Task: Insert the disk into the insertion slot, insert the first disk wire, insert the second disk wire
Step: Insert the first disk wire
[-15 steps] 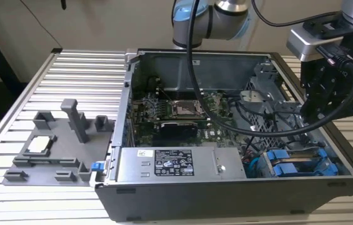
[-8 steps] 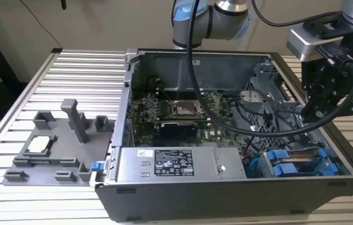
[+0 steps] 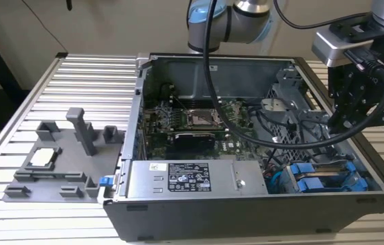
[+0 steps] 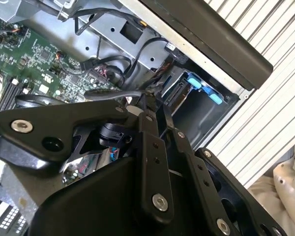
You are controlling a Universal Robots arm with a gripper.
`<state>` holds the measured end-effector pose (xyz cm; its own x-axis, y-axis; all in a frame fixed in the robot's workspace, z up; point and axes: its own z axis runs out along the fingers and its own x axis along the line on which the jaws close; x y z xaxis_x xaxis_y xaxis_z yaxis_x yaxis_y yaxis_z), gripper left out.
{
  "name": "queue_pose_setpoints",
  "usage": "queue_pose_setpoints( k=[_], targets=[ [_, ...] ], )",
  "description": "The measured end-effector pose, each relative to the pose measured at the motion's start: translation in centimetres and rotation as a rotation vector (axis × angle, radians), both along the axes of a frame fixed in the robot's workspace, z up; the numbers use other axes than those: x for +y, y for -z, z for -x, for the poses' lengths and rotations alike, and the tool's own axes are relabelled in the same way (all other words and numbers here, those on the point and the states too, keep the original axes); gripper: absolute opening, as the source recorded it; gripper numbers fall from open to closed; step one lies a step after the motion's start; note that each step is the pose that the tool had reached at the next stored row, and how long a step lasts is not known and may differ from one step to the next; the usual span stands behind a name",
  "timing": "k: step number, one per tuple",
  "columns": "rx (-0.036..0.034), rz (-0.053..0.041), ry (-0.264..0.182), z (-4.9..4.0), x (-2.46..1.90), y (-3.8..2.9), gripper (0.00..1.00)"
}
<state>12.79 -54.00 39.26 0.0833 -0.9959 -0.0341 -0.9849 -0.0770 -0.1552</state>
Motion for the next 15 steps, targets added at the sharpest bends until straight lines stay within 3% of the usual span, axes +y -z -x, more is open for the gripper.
queue_pose_setpoints(
  k=[1, 3, 15],
  targets=[
    [0.0021, -0.0001, 0.000, -0.13, -0.01, 0.02, 0.19],
    [0.0135, 0.0002, 0.000, -0.55, -0.04, 0.07, 0.19],
    [0.1158, 0.0151, 0.000, -2.76, -0.45, 0.24, 0.19]
  ],
)
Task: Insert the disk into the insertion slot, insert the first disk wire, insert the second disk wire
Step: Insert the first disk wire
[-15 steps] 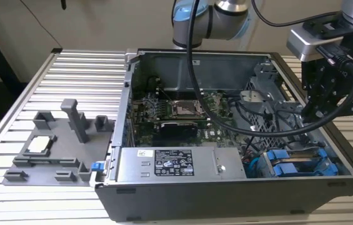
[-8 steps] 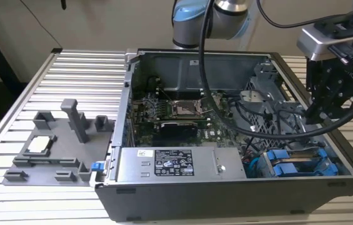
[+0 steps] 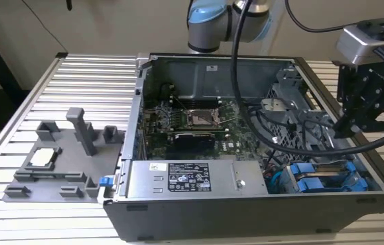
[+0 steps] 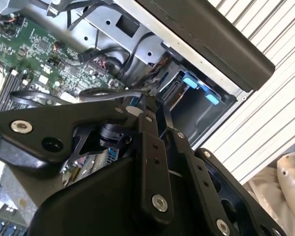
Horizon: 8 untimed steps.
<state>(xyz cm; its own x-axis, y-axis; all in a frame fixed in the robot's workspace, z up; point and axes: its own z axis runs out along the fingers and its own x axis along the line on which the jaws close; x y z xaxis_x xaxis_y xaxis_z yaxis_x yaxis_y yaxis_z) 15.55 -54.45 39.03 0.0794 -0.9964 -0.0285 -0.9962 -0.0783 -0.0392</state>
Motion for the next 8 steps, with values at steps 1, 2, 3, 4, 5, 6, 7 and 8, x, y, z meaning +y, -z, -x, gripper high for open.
queue_pose_setpoints(
  k=[1, 2, 3, 4, 5, 6, 7, 8],
  targets=[
    [0.0082, 0.0015, 0.000, -0.14, -0.05, 0.01, 0.19],
    [0.0155, 0.0027, 0.000, -0.27, -0.12, 0.02, 0.19],
    [0.0201, 0.0036, 0.000, -0.34, -0.19, 0.04, 0.19],
    [0.0230, 0.0046, 0.000, -0.40, -0.24, 0.07, 0.19],
    [0.0258, 0.0056, 0.001, -0.44, -0.30, 0.10, 0.19],
    [0.0283, 0.0067, 0.001, -0.49, -0.36, 0.13, 0.19],
    [0.0307, 0.0076, 0.001, -0.54, -0.42, 0.16, 0.19],
    [0.0332, 0.0085, 0.002, -0.58, -0.48, 0.19, 0.19]
  ],
)
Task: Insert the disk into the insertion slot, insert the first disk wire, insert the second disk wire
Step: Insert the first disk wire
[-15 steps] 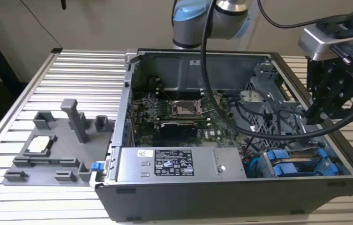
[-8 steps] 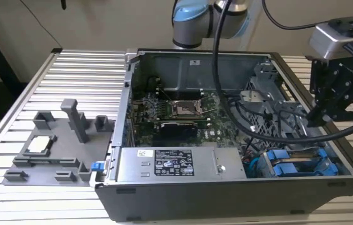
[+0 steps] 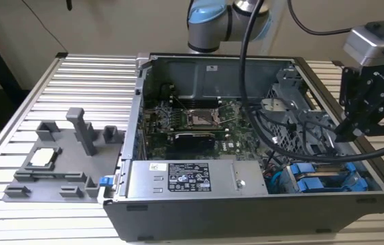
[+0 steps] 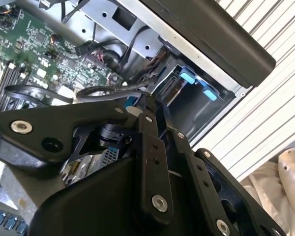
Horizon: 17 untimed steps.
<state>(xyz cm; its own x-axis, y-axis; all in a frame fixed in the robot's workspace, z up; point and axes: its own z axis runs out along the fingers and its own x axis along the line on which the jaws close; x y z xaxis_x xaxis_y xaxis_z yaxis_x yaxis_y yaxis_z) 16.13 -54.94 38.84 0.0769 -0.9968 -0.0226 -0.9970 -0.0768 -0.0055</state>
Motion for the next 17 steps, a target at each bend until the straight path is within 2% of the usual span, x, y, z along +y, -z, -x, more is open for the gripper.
queue_pose_setpoints(
  k=[5, 10, 15, 17],
  targets=[
    [0.0108, 0.0040, 0.002, -0.21, -0.36, 0.13, 0.19],
    [0.0150, 0.0067, 0.004, -0.31, -0.75, 0.31, 0.19],
    [0.0181, 0.0073, 0.009, -0.40, -0.98, 0.77, 0.19],
    [0.0229, 0.0073, 0.012, -0.47, -1.04, 0.97, 0.19]
  ],
)
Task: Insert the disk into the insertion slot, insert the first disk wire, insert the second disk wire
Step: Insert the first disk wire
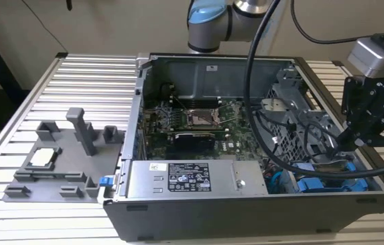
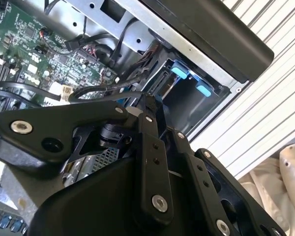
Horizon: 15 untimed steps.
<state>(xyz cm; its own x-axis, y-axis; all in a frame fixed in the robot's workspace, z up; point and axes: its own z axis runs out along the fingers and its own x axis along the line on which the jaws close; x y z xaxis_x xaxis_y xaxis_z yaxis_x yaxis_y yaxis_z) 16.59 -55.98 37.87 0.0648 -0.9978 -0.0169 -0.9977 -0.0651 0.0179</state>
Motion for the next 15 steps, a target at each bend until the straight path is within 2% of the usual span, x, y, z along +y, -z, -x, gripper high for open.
queue_pose_setpoints(
  k=[4, 6, 9, 15],
  targets=[
    [0.0156, -0.0006, 0.002, -0.25, -0.05, 0.33, 0.19],
    [0.0163, -0.0059, 0.004, -0.33, -0.09, 0.50, 0.19],
    [0.0163, -0.0188, 0.009, -0.39, -0.13, 0.78, 0.19],
    [0.0165, -0.0212, 0.018, -0.51, -0.56, 1.13, 0.19]
  ],
)
